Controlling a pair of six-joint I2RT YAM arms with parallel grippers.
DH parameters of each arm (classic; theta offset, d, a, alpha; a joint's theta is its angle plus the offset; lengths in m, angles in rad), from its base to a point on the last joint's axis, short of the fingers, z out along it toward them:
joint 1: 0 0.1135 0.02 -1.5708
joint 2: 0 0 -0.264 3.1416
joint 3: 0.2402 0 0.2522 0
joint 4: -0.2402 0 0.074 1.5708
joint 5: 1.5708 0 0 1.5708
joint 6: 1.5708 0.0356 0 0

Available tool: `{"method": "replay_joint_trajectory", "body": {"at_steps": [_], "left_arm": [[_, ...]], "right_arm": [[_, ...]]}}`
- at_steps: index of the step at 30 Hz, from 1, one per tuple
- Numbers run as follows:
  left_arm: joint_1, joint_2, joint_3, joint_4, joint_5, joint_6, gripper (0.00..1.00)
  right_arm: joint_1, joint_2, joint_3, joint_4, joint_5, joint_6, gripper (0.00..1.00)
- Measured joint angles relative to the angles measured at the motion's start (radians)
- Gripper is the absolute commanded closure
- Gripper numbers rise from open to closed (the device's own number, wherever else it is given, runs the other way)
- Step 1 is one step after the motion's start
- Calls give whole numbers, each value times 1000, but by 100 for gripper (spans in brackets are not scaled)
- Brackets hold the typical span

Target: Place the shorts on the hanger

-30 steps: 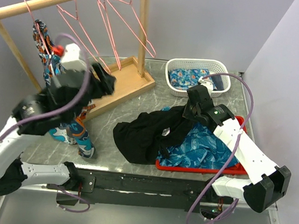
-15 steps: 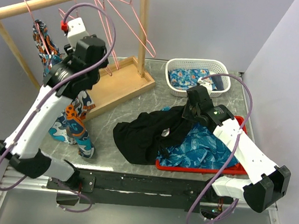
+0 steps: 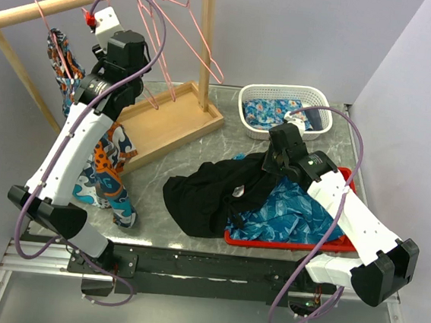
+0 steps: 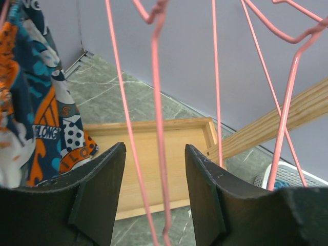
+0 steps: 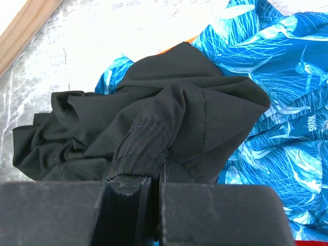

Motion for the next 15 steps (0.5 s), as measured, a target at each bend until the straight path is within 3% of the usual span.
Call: {"method": "replay_joint_trajectory", "body": {"at_steps": [5,9,13,15], "left_arm": [[13,28,-2,35,20,11,61],[19,32,-18,62,24,29,87],[22,32,-19,77,26,50,98],[22,32,-19,84,27,59,99]], "right_arm": [[0,1,0,4,-8,-2,100],[0,2,0,8,-14,-2,100],[0,3,0,12,-18,-5,100],[0,3,0,14,-19,-6,100]]}}
